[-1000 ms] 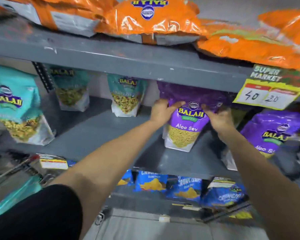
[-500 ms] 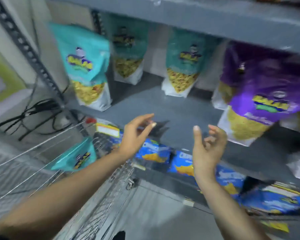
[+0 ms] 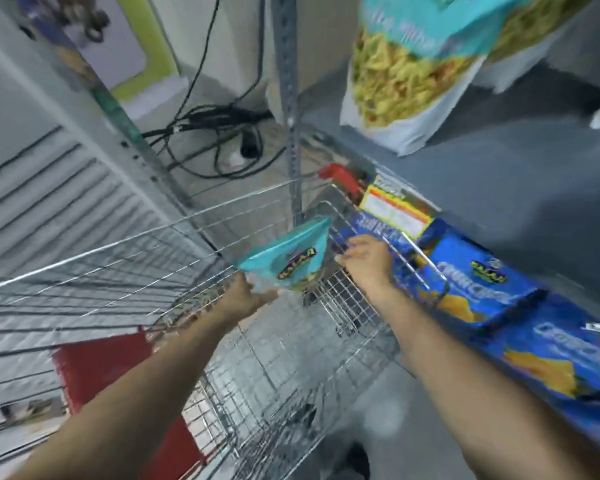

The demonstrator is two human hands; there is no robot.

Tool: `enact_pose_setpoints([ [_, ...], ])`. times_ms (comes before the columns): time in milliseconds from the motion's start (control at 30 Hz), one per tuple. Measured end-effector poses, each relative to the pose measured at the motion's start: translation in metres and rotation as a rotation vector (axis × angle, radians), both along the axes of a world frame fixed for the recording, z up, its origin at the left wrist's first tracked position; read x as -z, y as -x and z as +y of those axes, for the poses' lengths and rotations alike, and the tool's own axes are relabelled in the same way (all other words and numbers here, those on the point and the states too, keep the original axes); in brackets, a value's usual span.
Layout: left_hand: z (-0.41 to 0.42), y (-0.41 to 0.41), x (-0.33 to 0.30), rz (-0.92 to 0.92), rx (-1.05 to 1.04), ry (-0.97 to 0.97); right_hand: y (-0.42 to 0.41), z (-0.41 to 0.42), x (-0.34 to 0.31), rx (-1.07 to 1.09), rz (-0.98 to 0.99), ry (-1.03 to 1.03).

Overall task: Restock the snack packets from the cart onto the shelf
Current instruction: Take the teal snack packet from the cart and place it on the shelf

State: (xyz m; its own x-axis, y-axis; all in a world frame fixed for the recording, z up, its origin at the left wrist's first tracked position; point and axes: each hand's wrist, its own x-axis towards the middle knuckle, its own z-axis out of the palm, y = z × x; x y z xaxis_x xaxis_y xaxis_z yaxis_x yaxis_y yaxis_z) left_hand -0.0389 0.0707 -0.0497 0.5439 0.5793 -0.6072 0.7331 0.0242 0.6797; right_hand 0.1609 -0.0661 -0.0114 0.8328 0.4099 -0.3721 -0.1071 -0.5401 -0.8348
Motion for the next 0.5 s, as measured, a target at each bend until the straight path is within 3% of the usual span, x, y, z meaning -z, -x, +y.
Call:
enact_pose_setpoints([
  [67, 0.002, -0.003, 0.022, -0.143, -0.123, 0.057, -0.007, 0.019, 0.022, -0.13, 0.117, 0.029],
  [167, -0.003, -0.012, 0.024, -0.284, -0.16, -0.014, -0.001, 0.038, 0.049, -0.32, 0.202, 0.015],
  [267, 0.002, -0.016, 0.012, -0.252, -0.181, -0.104, 0.006, 0.038, 0.048, -0.297, 0.14, -0.042],
  [367, 0.013, -0.014, -0.027, -0.226, -0.018, -0.216, 0.007, 0.024, 0.017, -0.264, 0.072, -0.107],
  [500, 0.008, -0.025, -0.127, -0.307, 0.238, -0.342, 0.018, -0.018, -0.055, -0.219, -0.06, -0.287],
])
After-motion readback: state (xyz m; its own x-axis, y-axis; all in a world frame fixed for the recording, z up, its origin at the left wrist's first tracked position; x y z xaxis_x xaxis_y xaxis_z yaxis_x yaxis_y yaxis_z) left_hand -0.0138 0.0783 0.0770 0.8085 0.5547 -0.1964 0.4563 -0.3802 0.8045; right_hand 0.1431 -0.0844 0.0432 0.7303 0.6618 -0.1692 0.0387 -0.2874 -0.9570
